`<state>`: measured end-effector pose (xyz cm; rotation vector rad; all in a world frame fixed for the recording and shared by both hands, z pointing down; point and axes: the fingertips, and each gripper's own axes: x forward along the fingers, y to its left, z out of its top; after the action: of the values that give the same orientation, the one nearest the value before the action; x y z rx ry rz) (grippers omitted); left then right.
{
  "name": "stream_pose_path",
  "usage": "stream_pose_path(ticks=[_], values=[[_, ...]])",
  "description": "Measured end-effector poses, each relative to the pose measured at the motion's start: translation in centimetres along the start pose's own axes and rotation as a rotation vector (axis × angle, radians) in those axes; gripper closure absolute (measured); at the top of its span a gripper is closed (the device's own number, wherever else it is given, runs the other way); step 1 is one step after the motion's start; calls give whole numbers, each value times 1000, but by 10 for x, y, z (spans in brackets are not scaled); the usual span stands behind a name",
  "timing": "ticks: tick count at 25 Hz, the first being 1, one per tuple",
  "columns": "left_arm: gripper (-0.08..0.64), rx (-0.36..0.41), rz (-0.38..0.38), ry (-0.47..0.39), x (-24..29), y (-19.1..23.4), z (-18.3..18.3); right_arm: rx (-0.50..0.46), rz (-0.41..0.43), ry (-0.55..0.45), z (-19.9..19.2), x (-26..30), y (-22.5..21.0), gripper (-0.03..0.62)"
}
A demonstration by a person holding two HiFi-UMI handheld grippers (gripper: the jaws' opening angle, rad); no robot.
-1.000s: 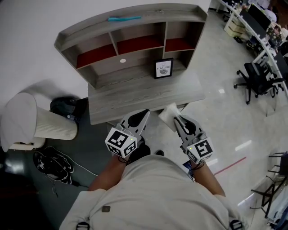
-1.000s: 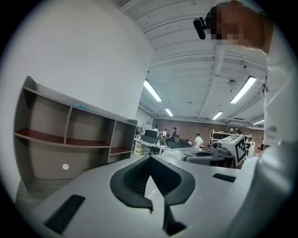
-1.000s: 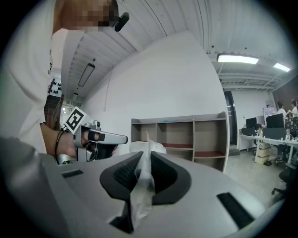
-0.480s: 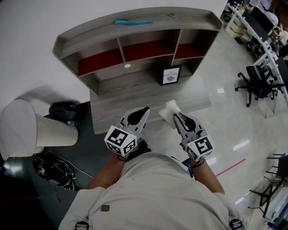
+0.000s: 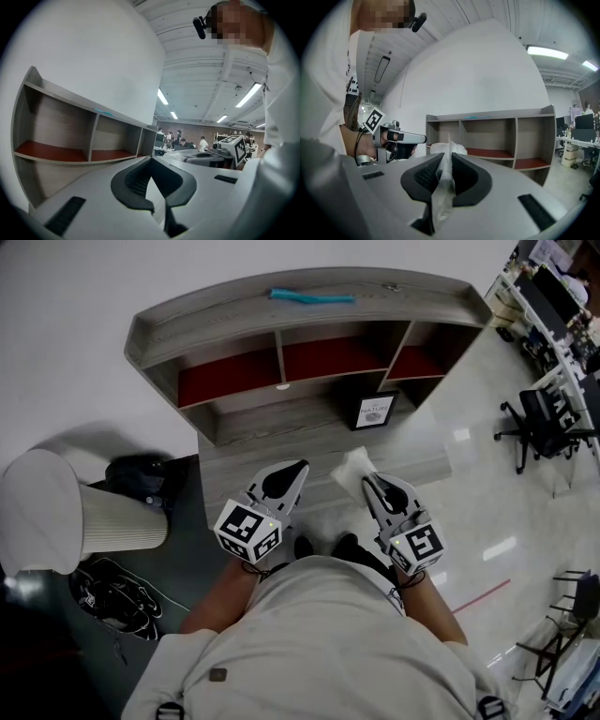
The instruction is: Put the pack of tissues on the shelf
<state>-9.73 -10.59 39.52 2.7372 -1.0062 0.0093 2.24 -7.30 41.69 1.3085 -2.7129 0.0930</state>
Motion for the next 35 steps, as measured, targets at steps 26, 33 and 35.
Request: stream_pose_path(ticks=[26,33,35], values=[[545,-9,239,-5,57,102,13,-22,194,44,1,130,-101,534],[543,-2,277,-9,85,122,18,-12,207,47,2,169,-146,534],[543,0,286,-6,94,127,19,-15,216,50,1,179,-156,534]])
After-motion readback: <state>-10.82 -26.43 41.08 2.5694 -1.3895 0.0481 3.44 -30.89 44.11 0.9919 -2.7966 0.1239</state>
